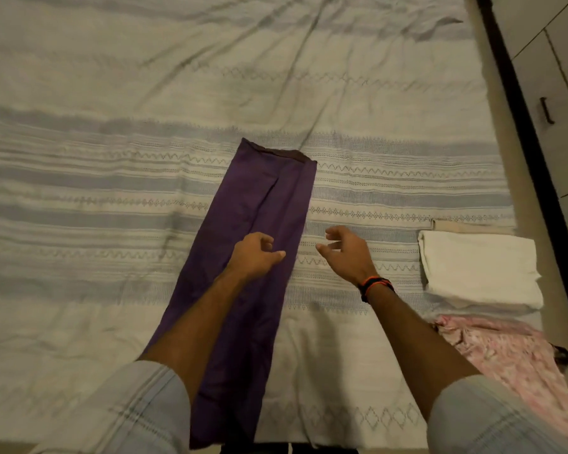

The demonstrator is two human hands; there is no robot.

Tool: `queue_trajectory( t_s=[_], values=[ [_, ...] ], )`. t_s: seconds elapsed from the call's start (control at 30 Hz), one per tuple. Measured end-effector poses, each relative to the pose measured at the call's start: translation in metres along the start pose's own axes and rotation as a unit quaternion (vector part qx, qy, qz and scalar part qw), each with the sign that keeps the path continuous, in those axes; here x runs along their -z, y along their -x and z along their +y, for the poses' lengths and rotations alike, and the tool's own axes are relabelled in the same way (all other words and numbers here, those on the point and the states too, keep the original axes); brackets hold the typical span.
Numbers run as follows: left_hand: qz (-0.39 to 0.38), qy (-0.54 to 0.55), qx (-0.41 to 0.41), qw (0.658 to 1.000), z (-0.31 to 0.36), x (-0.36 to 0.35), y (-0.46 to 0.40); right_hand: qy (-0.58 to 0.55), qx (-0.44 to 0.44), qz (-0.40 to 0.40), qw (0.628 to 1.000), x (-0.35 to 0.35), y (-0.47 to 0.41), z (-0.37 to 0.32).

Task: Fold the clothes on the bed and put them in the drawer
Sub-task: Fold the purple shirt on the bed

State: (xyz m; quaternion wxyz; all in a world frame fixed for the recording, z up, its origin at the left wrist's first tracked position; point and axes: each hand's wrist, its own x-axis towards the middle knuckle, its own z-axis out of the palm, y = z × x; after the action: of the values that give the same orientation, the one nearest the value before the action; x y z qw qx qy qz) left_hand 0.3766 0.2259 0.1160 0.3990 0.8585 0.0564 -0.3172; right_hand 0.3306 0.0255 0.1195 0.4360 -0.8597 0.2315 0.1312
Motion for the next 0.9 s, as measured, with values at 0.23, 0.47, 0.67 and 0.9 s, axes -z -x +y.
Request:
queue_trajectory(
  t_s=[0.23, 0.47, 0.67, 0.9],
  values=[
    [-0.01, 0.023, 0.009, 1.0, 0.018, 0.003, -0.081, -0.003, -0.001, -0.015, 1.0, -0.014, -0.078, -0.008],
    [-0.031, 0.033, 0.043, 0.998, 0.025, -0.02, -0.165, -0.007, -0.015, -0.025, 1.0, -0.027, -0.167, 0.005],
    [-0.035, -0.04, 0.111, 0.992, 0.025, -0.049, -0.221, -0.01, -0.033, -0.011, 0.999, -0.043, -0.226, 0.023],
    [-0.123, 0.095, 0.174, 0.973, 0.024, -0.067, -0.259, -0.001, -0.029, 0.009, 1.0, -0.066, -0.258, 0.042]
  ],
)
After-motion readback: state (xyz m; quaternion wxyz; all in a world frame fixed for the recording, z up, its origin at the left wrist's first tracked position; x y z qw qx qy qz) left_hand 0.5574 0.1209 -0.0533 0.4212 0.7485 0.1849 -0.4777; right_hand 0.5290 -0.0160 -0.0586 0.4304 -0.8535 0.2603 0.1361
